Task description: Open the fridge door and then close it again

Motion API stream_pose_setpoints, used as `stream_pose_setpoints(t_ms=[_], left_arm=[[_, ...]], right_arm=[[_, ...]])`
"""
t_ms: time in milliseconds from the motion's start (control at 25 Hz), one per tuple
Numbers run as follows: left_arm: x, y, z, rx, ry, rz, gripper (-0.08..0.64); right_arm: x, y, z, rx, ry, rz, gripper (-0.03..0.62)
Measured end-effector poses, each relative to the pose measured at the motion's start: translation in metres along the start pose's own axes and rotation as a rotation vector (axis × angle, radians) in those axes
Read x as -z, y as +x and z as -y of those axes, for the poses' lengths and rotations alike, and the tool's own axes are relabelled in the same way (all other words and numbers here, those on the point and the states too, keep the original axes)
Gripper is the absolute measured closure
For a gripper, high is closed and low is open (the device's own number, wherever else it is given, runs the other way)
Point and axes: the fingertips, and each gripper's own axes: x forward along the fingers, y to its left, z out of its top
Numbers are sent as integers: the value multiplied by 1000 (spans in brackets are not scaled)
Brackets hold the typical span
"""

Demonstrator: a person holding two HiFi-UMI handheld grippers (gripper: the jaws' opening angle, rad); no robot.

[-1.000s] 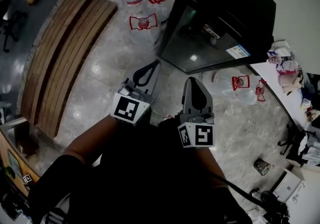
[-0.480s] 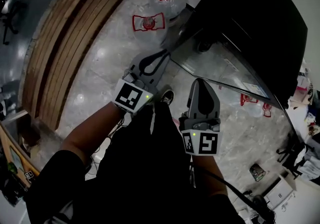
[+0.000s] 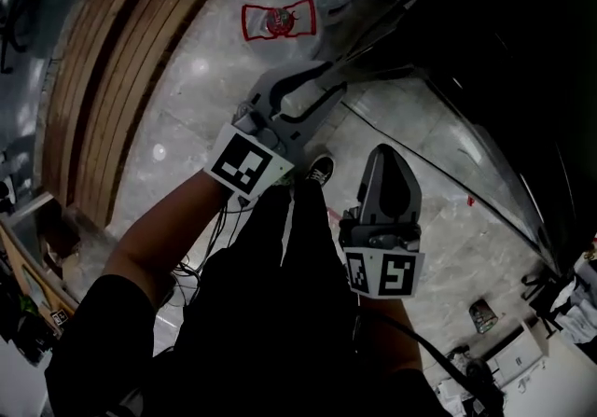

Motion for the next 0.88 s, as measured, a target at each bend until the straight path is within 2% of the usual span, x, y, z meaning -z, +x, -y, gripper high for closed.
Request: stream_pose_setpoints(t_ms=[200, 320, 480, 520, 640, 760, 880], left_arm=[[8, 16, -6, 37, 26, 14, 451], [11, 16, -4, 90, 45, 20, 448], [8, 18, 1, 206, 182, 14, 445], [7, 19, 2, 229, 195, 12, 445], [6, 19, 3, 261, 153, 5, 445], [3, 17, 5, 257, 77, 5, 446], [2, 16, 5, 243, 48, 11, 456]], right_arm=[[19, 12, 5, -9, 6, -2, 577], [26, 10, 6, -9, 14, -11, 577], [31, 5, 6, -9, 14, -24, 577], [32, 4, 6, -8, 13, -26, 577], [31, 1, 7, -4, 14, -31, 577], [29, -3, 8, 0, 15, -29, 577], [29, -8, 8, 0, 6, -31, 577]])
